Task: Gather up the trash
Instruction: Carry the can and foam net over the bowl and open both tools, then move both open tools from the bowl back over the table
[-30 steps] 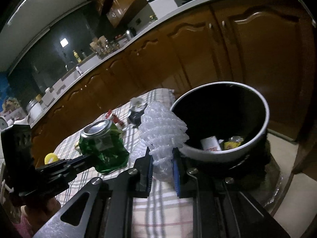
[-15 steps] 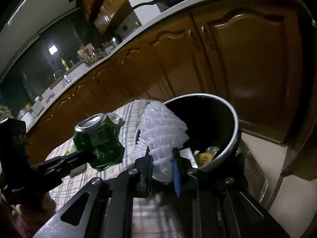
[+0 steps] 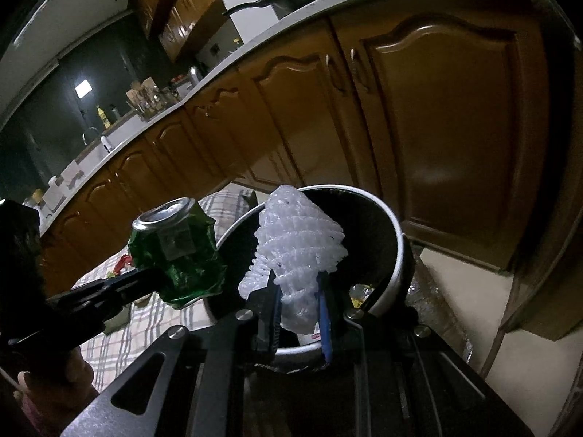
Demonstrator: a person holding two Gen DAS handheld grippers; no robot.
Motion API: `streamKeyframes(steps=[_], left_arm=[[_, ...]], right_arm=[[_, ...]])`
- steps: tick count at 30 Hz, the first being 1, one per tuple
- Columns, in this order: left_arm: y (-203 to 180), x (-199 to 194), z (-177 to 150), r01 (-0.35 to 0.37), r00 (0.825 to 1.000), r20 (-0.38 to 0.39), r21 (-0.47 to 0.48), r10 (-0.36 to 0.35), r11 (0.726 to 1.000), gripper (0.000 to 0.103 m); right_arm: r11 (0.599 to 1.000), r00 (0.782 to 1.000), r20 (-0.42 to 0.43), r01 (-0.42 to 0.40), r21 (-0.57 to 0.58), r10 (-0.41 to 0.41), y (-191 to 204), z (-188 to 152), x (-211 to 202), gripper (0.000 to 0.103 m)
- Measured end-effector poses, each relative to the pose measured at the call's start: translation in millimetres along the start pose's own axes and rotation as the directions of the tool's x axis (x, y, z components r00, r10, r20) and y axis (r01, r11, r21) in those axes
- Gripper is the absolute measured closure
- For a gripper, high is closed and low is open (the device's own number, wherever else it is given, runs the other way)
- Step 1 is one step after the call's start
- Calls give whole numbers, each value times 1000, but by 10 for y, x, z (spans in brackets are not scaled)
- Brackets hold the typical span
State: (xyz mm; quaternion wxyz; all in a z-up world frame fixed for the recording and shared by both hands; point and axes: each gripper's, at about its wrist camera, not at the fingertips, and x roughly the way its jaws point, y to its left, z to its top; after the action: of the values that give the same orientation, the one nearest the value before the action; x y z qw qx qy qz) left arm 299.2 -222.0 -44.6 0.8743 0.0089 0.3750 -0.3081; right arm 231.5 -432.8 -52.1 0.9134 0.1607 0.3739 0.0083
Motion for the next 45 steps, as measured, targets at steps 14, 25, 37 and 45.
streamKeyframes(steps=[14,25,37,45], left_arm=[[-107,279,92,-8,1000,-29,11,8,1000,92],[-127,403,111,-2,998,-62,-4,2,1000,66],[131,-32,-206,-37,999,-35,-77,34,996,44],[490,-582,-566,-80,997,-9,-151,80,985,44]], right_arm=[[999,998,-43,33,-37,-35,-104,145,192,86],[998,995,-85,44,-37,-47,-162,187,296,59],[1000,999,-44,2,10,-2,-82,73,121,23],[998,998,0,-61,-1,61,305,-73,-36,19]])
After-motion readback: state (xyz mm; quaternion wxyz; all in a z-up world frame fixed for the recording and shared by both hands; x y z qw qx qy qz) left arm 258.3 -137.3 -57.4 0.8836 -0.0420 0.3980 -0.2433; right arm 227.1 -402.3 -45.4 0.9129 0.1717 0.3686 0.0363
